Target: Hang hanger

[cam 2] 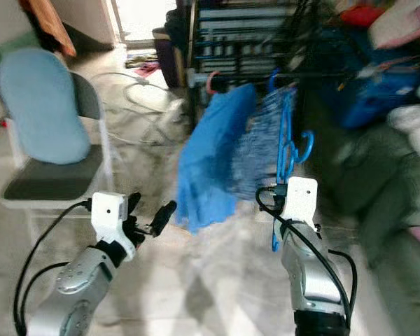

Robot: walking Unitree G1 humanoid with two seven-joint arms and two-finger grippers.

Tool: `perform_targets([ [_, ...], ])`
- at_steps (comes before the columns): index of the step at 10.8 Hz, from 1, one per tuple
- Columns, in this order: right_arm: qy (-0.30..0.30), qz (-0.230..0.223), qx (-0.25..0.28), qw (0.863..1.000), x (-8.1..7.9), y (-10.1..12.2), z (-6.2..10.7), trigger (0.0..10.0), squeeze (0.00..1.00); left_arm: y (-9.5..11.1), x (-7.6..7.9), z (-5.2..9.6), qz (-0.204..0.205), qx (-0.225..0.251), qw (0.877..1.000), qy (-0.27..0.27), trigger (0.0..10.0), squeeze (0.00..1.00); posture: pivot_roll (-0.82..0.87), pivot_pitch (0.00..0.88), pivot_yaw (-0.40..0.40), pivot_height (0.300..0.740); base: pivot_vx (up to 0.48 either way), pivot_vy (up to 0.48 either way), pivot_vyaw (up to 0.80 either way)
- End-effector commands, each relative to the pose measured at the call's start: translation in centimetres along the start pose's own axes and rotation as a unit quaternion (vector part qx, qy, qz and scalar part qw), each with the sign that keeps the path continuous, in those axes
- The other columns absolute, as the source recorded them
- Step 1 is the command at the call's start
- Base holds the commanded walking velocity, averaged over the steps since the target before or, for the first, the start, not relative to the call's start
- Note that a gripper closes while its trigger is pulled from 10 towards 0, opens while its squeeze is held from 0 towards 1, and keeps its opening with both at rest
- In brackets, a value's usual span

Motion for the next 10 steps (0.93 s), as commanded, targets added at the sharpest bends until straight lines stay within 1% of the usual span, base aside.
perform_targets([
  [1,0.015,0.010,-0.003,1.000,-0.8,0.2,-0.3,10.0,0.00,-0.2,-0.6,0.2,-0.003,-0.001,1.000,0.020,10.0,0.00,-0.11,0.019,-0.026,0.740,0.000,0.000,0.00],
  [2,0.017,0.009,-0.004,1.000,-1.2,0.2,-0.5,10.0,0.00,-0.3,-0.7,0.3,-0.001,0.002,1.000,0.023,10.0,0.00,-0.11,0.015,-0.035,0.740,0.000,0.000,0.00],
  [4,0.004,-0.004,-0.015,1.000,-1.1,-0.6,-0.4,10.0,0.00,0.1,-0.3,0.3,-0.004,0.011,1.000,0.005,10.0,0.00,-0.11,0.009,-0.023,0.740,0.000,0.000,0.00],
  [5,0.003,-0.005,-0.020,1.000,-1.0,-0.9,-0.3,10.0,0.00,0.0,-0.2,0.3,-0.004,0.008,1.000,0.000,10.0,0.00,-0.11,0.009,-0.023,0.740,0.000,0.000,-0.69],
  [6,-0.006,-0.011,-0.023,1.000,-0.5,-1.3,-0.2,10.0,0.00,-0.1,0.0,0.3,-0.003,0.005,1.000,-0.012,10.0,0.00,-0.11,0.012,-0.011,0.740,0.360,0.000,-0.46],
  [7,-0.009,-0.010,-0.024,1.000,-0.3,-1.4,0.0,10.0,0.00,-0.2,0.2,0.3,-0.001,0.004,1.000,-0.020,10.0,0.00,-0.13,0.013,0.004,0.740,0.401,0.000,0.00],
  [8,-0.012,-0.011,-0.026,1.000,-0.1,-1.5,0.1,10.0,0.00,-0.3,0.6,0.1,-0.001,0.001,1.000,-0.029,10.0,0.00,-0.13,0.014,0.008,0.740,0.416,0.000,0.00],
  [10,-0.012,-0.011,-0.025,1.000,0.0,-1.4,0.1,10.0,0.00,-0.4,0.9,0.0,0.000,-0.001,0.999,-0.036,10.0,0.00,-0.13,0.014,0.012,0.740,0.414,0.000,0.00],
])
Point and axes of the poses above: a point about 5 cm out from each wrist's last joint towards the gripper, its own z axis pointing back from the gripper into the wrist, its own y axis along the axis of the wrist's last joint, x = y × z, the point moved 5 cm from there along -z, pointing out of the wrist towards the gripper, and after that the axes turned 1 degree about -z, right-handed, at the moved point
